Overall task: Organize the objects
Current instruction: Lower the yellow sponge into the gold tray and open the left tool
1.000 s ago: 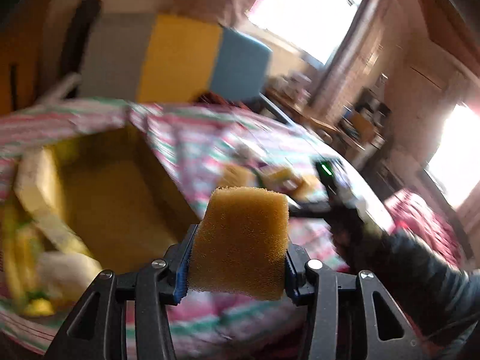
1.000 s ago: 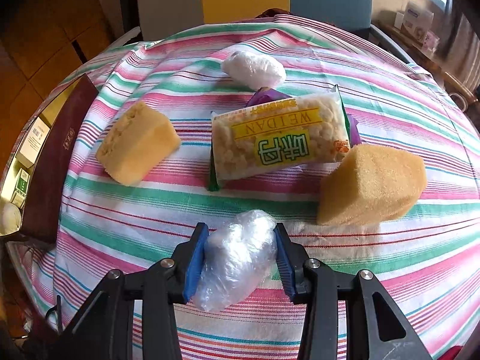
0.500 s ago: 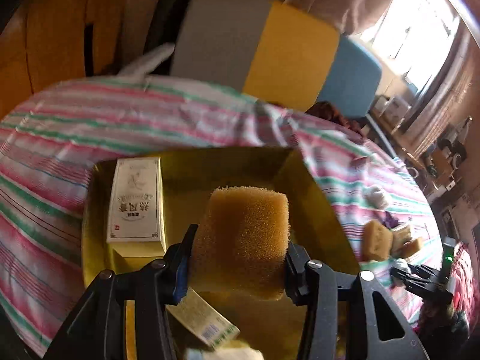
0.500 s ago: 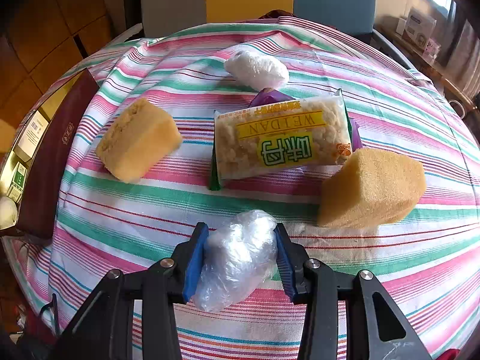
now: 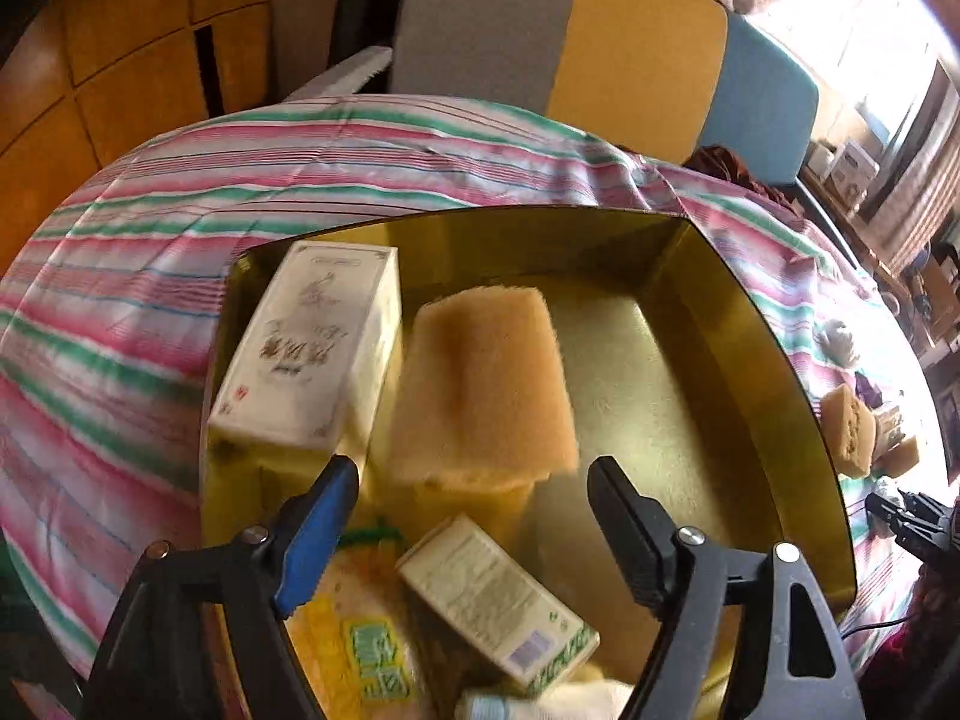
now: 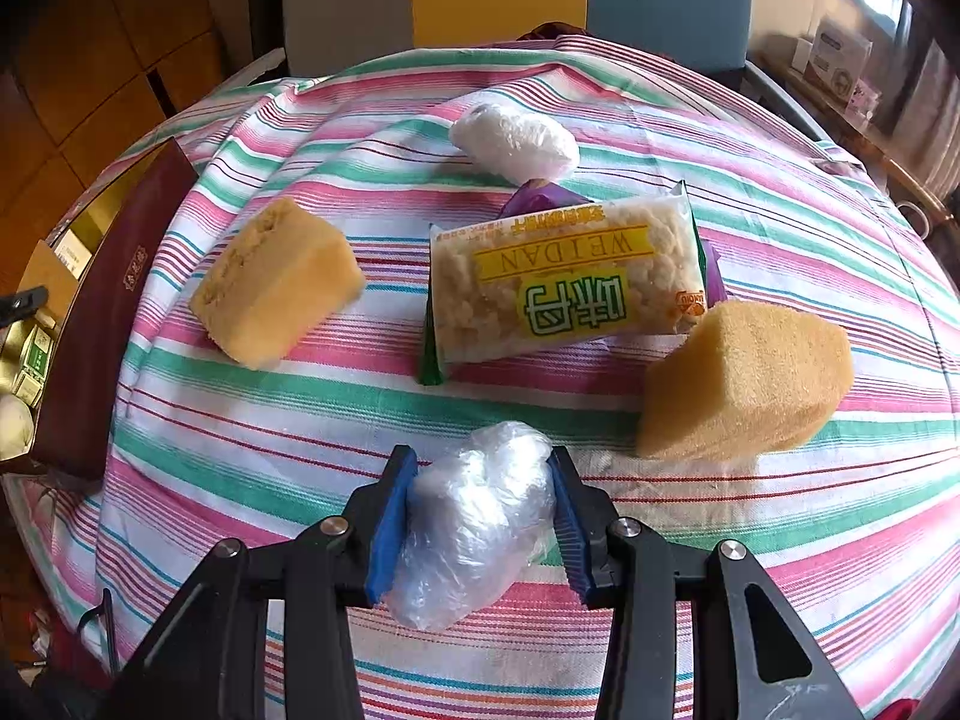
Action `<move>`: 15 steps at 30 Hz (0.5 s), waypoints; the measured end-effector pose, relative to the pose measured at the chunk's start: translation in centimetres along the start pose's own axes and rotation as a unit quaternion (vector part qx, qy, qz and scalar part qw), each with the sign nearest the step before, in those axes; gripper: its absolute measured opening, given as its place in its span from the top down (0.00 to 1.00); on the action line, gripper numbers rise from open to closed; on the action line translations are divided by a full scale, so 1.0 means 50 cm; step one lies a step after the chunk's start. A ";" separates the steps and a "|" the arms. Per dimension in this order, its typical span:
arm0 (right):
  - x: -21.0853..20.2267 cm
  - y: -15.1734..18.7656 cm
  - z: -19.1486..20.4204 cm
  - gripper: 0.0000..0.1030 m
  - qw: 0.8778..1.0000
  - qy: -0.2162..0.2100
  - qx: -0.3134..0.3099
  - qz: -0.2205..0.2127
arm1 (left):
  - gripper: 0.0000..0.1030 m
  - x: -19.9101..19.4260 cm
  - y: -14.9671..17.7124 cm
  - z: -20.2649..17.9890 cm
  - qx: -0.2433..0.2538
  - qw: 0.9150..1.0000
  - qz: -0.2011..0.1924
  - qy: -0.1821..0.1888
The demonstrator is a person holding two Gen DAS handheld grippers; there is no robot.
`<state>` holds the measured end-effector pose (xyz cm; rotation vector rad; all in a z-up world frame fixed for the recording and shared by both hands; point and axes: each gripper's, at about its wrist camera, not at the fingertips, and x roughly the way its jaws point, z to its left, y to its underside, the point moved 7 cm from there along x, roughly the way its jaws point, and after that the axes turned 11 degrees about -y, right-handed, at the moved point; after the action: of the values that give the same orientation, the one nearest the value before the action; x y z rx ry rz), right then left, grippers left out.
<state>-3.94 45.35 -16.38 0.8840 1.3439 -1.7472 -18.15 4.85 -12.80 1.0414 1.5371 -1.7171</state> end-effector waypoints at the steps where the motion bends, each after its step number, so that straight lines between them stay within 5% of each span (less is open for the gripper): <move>1: 0.000 0.000 0.000 0.57 1.000 0.000 0.000 0.000 | 0.22 -0.016 0.003 0.003 -0.006 1.000 -0.007 0.002; 10: 0.000 0.000 0.004 0.57 1.000 0.010 0.000 -0.006 | 0.22 -0.161 0.035 0.007 -0.041 0.995 -0.094 -0.006; 15: -0.004 0.004 0.005 0.57 1.000 0.020 0.013 -0.018 | 0.20 -0.199 0.064 -0.016 -0.028 0.994 -0.102 -0.001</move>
<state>-3.69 45.13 -16.25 0.9193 1.3747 -1.7869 -10.26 4.55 -5.92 0.8803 1.7313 -1.7984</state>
